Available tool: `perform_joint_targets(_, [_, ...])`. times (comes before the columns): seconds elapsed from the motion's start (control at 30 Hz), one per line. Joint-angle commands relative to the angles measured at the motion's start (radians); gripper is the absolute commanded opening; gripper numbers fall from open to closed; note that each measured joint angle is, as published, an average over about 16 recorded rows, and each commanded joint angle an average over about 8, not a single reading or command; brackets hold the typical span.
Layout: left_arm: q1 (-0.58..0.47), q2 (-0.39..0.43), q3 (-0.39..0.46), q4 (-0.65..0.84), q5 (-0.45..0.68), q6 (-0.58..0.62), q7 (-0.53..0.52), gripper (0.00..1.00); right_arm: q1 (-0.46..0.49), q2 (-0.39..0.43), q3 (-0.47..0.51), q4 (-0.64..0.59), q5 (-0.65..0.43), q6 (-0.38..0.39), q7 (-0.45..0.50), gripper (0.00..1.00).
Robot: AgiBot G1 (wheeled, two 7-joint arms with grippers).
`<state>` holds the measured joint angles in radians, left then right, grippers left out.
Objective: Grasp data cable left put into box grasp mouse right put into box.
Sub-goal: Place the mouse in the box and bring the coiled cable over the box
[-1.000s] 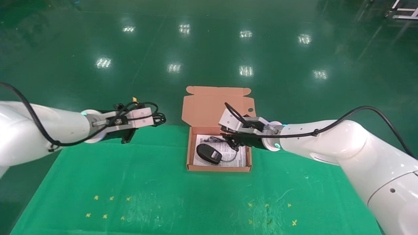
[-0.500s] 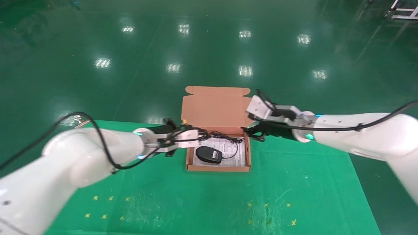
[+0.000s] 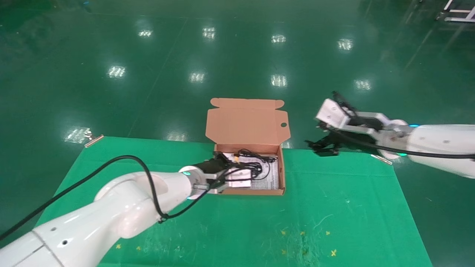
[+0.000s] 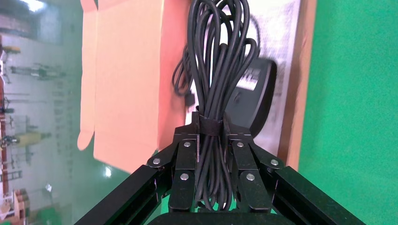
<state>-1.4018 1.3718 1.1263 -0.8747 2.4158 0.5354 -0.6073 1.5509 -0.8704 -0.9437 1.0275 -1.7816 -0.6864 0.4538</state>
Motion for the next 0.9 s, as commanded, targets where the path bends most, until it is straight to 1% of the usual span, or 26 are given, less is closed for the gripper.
perform_joint_targets(0.03, [-0.003,0.002,0.039,0.006,-0.015,-0.025,-0.015,0.00,0.000,0.031,-0.003,0.045,-0.022,-0.008,0.039,1.00])
perform_joint_targets(0.17, [-0.020,0.003,0.100,0.009,-0.037,-0.055,-0.057,0.00,-0.004,0.066,-0.005,0.115,-0.067,-0.017,0.109,1.00])
perform_joint_targets(0.2, [-0.024,0.004,0.112,0.010,-0.041,-0.061,-0.067,0.10,-0.005,0.073,-0.006,0.129,-0.076,-0.018,0.122,1.00])
perform_joint_targets(0.3, [-0.035,0.005,0.143,0.015,-0.049,-0.076,-0.090,0.48,-0.009,0.088,-0.007,0.165,-0.098,-0.019,0.154,1.00])
perform_joint_targets(0.43, [-0.042,0.006,0.161,0.020,-0.053,-0.085,-0.100,0.98,-0.013,0.097,-0.008,0.186,-0.111,-0.020,0.167,1.00])
perform_joint_targets(0.47, [-0.043,0.006,0.162,0.021,-0.053,-0.086,-0.100,1.00,-0.014,0.098,-0.008,0.188,-0.112,-0.020,0.168,1.00])
perform_joint_targets(0.73, [-0.040,0.005,0.150,0.017,-0.051,-0.081,-0.093,1.00,-0.013,0.091,-0.008,0.173,-0.105,-0.020,0.160,1.00])
perform_joint_targets(0.9, [-0.037,-0.010,0.147,-0.001,-0.054,-0.080,-0.092,1.00,-0.010,0.087,-0.007,0.168,-0.102,-0.019,0.157,1.00])
